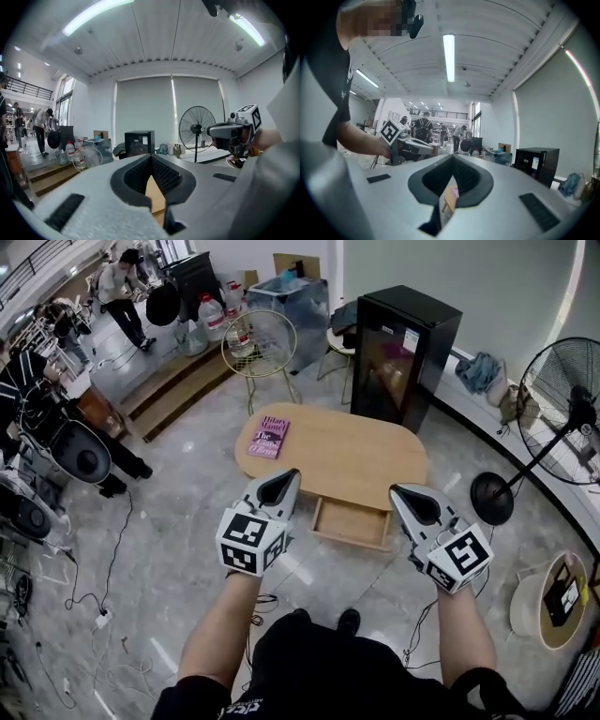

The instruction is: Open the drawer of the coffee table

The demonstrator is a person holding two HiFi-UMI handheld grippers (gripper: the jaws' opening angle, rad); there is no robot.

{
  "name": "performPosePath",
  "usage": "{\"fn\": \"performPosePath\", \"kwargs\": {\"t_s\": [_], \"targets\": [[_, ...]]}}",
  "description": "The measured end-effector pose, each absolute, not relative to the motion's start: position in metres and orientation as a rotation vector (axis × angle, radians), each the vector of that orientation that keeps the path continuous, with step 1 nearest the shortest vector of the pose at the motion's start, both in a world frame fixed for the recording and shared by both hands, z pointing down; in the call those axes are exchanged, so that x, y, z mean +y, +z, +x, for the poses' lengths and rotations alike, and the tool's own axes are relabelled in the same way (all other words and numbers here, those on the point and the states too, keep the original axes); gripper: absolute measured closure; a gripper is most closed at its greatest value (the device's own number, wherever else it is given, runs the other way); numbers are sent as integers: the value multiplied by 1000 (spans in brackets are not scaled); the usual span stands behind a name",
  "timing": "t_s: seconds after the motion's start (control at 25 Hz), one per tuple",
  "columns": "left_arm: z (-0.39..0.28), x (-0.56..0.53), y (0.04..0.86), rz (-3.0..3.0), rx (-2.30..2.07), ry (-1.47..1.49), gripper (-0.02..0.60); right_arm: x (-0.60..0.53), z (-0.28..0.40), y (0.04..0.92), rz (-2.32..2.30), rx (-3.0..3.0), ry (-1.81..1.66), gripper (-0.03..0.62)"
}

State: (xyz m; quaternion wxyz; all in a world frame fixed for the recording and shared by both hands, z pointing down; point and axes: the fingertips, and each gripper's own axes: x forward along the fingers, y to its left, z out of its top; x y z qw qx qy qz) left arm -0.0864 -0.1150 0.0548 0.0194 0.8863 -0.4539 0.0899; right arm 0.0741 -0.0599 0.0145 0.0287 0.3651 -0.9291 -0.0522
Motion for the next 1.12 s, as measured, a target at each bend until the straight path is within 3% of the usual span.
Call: {"fn": "performPosePath", "kwargs": {"t_s": [0.28, 0.68, 1.12], "targets": [[-118, -113, 56, 2708, -1583, 286, 574, -62, 67, 19, 1196, -2871, -115, 589], [-156, -117, 86, 2641, -1503, 233, 574, -75, 62, 42, 1372, -2805, -16, 591], [-139, -120, 82, 2676, -1460, 249, 574, -82, 40, 50, 1327, -2814, -33, 591]]}}
